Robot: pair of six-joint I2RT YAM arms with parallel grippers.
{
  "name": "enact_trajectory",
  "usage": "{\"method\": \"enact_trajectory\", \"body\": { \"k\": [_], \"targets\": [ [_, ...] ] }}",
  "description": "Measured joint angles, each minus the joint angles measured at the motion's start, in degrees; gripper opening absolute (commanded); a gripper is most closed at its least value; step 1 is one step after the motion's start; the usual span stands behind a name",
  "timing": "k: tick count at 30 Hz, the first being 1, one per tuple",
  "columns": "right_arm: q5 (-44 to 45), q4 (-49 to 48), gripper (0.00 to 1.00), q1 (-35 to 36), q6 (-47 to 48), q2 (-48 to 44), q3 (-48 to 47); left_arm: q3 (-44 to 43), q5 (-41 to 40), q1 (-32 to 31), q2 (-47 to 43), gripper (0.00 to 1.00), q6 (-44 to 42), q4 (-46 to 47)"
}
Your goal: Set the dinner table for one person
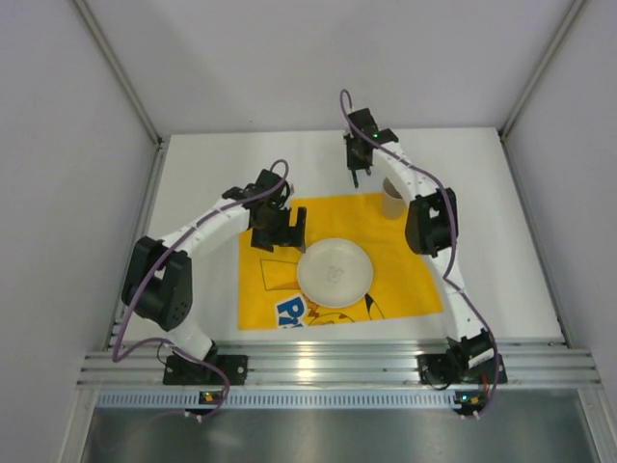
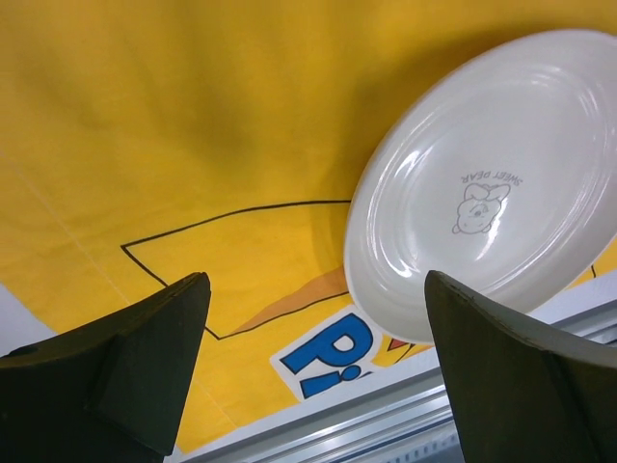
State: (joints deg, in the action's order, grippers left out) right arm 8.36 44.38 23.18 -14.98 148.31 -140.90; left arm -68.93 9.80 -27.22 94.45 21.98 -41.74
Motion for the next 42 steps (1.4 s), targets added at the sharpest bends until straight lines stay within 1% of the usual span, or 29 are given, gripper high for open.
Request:
{"method": "enact_trajectory", "body": {
  "k": [5,8,11,17,19,21,23,25,28,30,31,32,35,39,42],
  "targets": [
    [-3.8,-1.6,0.0,-0.8,-0.5,-3.7,-1.3,-4.3,-1.8,0.6,1.6,0.98,-0.9,-0.6],
    [-5.3,-2.1,0.0,-1.8,-0.7,-9.9,0.8,-8.4,-3.2,1.3,3.6,0.98,-1.1,-0.9],
    [-5.8,-2.6,0.0,-3.4,-0.6,-20.7,8.7,-13.5,-4.4,2.2,6.9,0.98,-1.0,-1.4],
    [-8.7,-4.1,0.0,-5.4,-1.4,-47.0,33.3,-24.2,-6.1,4.0,14.8,0.98,0.0,-1.6],
    [-11.6,-4.6,0.0,-4.0,-2.1,-53.0,40.5,-26.8,-5.2,4.7,16.8,0.98,0.8,-1.1],
    [-15.0,-5.5,0.0,-2.0,-2.8,-56.4,46.2,-28.4,-1.6,5.6,18.2,0.97,1.9,0.0],
    [-19.2,-6.7,0.0,0.0,-4.3,-57.7,51.5,-29.4,3.9,6.3,18.9,0.93,3.5,1.8],
    [-22.3,-7.2,0.0,1.2,-5.6,-57.1,54.7,-30.1,10.6,6.9,19.3,0.92,5.5,5.1],
    [-24.5,-7.2,0.0,1.4,-6.7,-54.3,55.2,-30.3,19.0,6.8,19.4,0.91,8.8,11.0],
    [-25.0,-6.4,0.0,1.4,-7.1,-51.9,52.9,-30.2,23.4,6.6,19.4,0.9,11.0,14.6],
    [-25.1,-6.3,0.0,1.4,-7.2,-50.6,51.3,-30.1,24.9,6.5,19.3,0.88,11.6,15.9],
    [-25.2,-6.2,0.0,1.4,-7.3,-49.3,49.2,-29.7,26.6,6.4,19.1,0.81,12.4,17.4],
    [-26.3,-7.3,0.0,1.4,-8.1,-46.3,44.3,-27.8,30.5,6.3,18.1,0.68,14.6,21.3],
    [-27.6,-8.3,0.0,1.4,-9.3,-44.4,41.7,-27.4,32.7,6.0,18.1,0.65,16.6,23.6],
    [-28.3,-8.6,0.0,1.3,-10.0,-43.1,41.0,-27.6,32.9,5.9,18.1,0.64,17.6,24.2]
  ]
}}
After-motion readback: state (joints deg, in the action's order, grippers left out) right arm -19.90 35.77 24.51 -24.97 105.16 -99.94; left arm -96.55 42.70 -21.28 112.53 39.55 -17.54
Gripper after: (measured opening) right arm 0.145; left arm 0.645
